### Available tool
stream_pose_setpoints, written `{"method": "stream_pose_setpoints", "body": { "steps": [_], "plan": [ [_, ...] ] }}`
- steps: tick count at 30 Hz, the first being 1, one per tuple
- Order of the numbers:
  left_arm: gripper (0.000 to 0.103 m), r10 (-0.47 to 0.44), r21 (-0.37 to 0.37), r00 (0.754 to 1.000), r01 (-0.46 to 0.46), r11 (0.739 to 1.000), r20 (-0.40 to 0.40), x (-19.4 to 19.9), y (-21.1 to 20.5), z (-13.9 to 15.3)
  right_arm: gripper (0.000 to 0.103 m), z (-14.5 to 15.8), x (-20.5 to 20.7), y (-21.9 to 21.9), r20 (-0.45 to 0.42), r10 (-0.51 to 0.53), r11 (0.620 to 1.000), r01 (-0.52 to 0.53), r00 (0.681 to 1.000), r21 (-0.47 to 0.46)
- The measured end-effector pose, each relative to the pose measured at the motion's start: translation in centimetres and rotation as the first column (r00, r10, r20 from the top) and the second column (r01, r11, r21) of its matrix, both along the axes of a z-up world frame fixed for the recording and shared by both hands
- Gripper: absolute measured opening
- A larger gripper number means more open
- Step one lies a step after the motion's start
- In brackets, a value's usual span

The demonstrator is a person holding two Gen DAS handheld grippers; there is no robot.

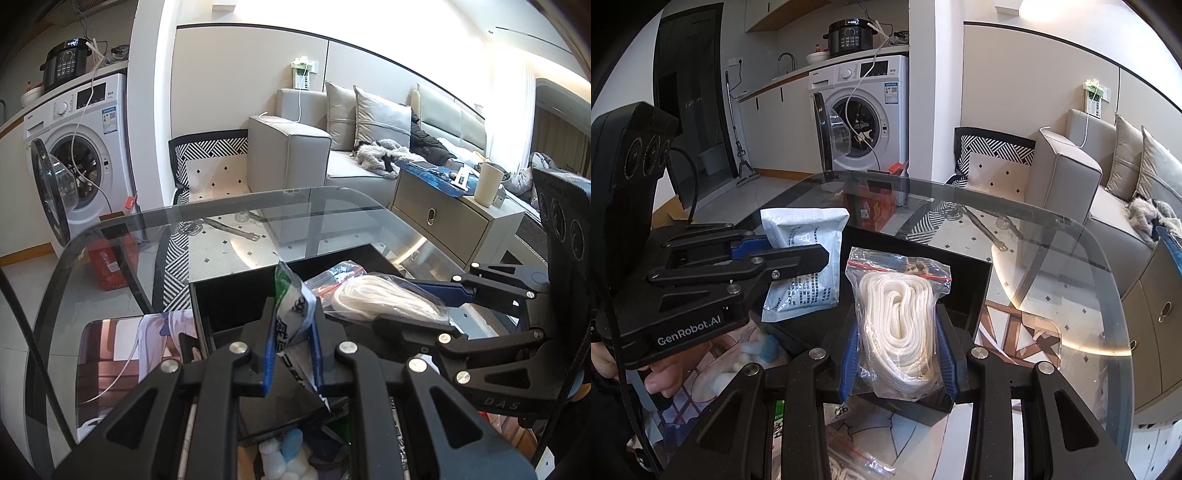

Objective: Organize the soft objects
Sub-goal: 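Lift and carry the rope bag and paper packet over the black box with both grippers, then open both grippers to drop the items into the black box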

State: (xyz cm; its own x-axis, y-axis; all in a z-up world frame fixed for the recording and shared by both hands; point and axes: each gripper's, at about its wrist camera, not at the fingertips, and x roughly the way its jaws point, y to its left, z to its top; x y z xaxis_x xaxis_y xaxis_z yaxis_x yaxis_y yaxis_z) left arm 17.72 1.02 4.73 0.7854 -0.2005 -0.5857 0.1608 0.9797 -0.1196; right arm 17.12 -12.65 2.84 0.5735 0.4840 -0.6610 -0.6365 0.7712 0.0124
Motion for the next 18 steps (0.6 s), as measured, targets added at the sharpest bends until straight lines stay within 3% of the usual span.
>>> {"method": "stream_pose_setpoints", "body": {
  "steps": [18],
  "plan": [
    [0.014,-0.024,0.046,0.997,0.027,0.999,-0.069,1.1,-0.6,-2.7,0.037,-1.4,1.3,1.4,-0.048,0.016,0.999,-0.017,0.999,-0.032]
  ]
}}
